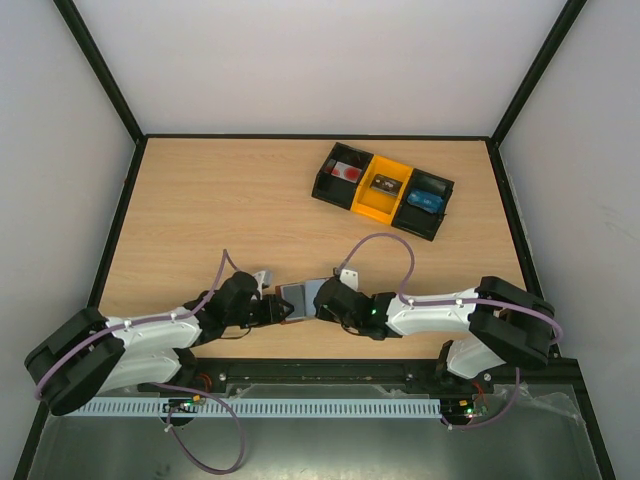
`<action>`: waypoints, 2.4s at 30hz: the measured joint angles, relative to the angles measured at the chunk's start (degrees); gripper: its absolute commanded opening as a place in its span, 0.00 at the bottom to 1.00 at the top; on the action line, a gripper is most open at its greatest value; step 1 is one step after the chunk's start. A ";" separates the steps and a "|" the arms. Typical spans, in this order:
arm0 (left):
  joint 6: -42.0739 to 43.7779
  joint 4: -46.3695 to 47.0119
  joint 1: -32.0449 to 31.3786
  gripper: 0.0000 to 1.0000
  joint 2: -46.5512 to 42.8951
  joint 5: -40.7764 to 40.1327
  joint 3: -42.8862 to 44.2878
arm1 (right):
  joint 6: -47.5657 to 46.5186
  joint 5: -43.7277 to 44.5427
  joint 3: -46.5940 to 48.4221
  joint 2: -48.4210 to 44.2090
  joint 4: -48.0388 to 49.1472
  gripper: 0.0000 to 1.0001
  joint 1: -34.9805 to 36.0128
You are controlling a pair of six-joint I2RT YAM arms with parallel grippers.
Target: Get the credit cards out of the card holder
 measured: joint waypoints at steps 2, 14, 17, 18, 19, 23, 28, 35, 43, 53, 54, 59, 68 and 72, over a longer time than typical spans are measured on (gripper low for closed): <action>0.00 0.00 -0.02 0.33 -0.13 0.00 0.00 | 0.17 0.81 -0.02 0.00 -0.22 0.09 0.02; 0.98 -6.08 0.00 0.35 -3.02 -2.43 2.05 | 1.51 2.34 -2.45 -0.85 -1.42 0.02 0.72; 1.20 -7.82 0.04 0.38 -5.51 -3.34 2.99 | 2.23 2.36 -2.80 -1.07 -1.38 0.08 1.75; 1.25 -8.48 0.07 0.39 -6.38 -3.76 3.32 | 2.69 2.36 -2.89 -1.38 -1.38 0.11 2.10; 1.25 -9.07 0.07 0.40 -6.95 -4.00 3.56 | 2.97 2.34 -3.02 -1.66 -1.44 0.13 2.29; 1.22 -11.04 0.28 0.45 -8.28 -5.05 4.09 | 4.00 2.97 -3.43 -3.82 -3.50 0.22 2.62; 0.85 -11.13 0.35 0.52 -8.22 -4.59 4.07 | 3.54 3.23 -3.39 -7.41 -4.04 0.29 2.62; -1.29 -4.42 1.84 0.53 -4.17 -0.35 1.88 | 0.79 0.11 -1.55 -5.33 0.72 0.23 2.62; -3.06 -0.98 3.98 0.54 -3.50 2.58 -0.26 | -1.36 -1.86 0.59 0.98 8.55 0.20 2.62; -3.30 -1.27 5.51 0.56 -5.68 2.60 -1.07 | -2.84 -0.96 1.99 8.07 8.98 0.16 2.62; -3.32 -1.27 5.53 0.57 -5.68 2.60 -1.09 | -2.75 -0.90 1.99 8.85 9.03 0.14 2.62; -3.32 -1.22 5.53 0.61 -5.77 2.82 -1.27 | -2.25 -0.37 1.86 9.70 9.77 0.05 2.62; -3.28 -0.15 5.55 0.72 -6.08 3.76 -1.40 | -1.01 0.20 0.74 10.19 12.20 0.02 2.62; -3.26 0.31 5.55 0.74 -6.08 3.89 -1.40 | -0.59 0.17 0.07 10.36 13.79 0.02 2.62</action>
